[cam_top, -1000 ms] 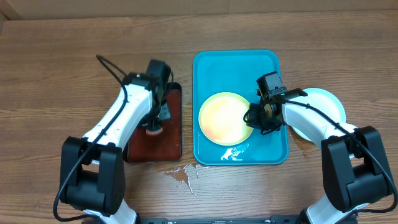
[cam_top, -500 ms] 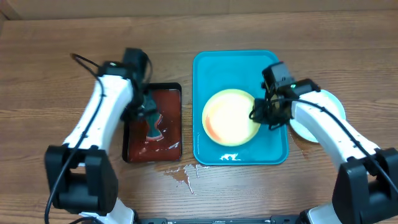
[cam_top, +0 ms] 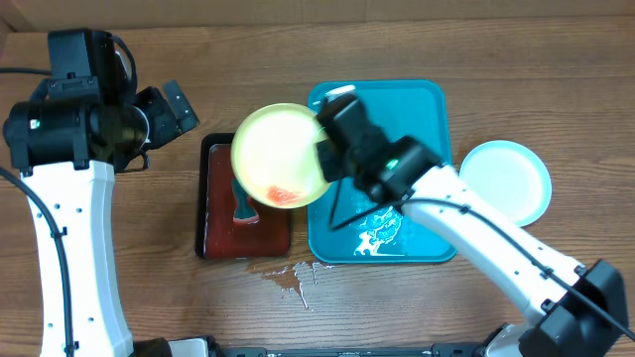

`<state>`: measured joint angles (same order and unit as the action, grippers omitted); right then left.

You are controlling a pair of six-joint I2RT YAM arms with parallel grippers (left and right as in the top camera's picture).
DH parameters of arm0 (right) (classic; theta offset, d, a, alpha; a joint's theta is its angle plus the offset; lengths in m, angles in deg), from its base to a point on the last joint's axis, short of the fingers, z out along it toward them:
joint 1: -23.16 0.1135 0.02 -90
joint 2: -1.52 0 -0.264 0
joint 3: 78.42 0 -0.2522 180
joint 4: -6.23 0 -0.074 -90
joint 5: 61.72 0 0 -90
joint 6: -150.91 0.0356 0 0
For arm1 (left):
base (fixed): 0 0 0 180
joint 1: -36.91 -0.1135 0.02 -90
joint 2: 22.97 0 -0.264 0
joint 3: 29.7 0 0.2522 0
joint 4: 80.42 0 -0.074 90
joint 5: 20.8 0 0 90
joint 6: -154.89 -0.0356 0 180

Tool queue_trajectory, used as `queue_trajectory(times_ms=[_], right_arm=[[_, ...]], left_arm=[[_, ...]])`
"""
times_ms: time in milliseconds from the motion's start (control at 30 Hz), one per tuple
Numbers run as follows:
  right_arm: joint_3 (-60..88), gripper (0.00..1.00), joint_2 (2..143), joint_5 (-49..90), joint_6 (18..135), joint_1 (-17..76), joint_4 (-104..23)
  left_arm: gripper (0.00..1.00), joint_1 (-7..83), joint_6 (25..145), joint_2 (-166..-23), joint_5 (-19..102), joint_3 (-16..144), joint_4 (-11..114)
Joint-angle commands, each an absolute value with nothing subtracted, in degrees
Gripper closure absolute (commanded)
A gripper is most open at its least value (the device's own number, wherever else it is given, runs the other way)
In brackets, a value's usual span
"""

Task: Clean dirty plates on tray and stack at the side
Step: 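Lift the yellow plate with the right gripper and tilt it over the basin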

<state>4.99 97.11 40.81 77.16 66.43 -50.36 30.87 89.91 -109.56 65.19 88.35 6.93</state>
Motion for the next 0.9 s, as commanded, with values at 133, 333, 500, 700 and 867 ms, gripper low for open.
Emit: queue_trajectory(times_ms=[133, 333, 500, 700, 867], right_arm=[[3.8, 0.96, 104.2, 58.5, 79.9, 73.6, -47.2], [3.7, 0.96, 104.1, 68.7, 79.8, 77.8, -46.1], [3.7, 0.96, 104.0, 78.3, 77.7, 82.2, -46.4], [3.7, 0.96, 104.0, 93.5, 76.9, 87.5, -46.4], [3.7, 0.96, 104.0, 104.1, 76.9, 90.8, -46.3]], left_arm=[[0.0, 30.5, 88.8, -109.9, 69.8, 89.0, 3.6], [0.0, 30.5, 88.8, -109.9, 69.8, 89.0, 3.5], [0.0, 30.5, 88.8, -109.9, 69.8, 89.0, 3.5], [0.0, 30.5, 88.8, -109.9, 69.8, 89.0, 3.5], [0.0, 30.5, 88.8, -109.9, 69.8, 89.0, 3.5]])
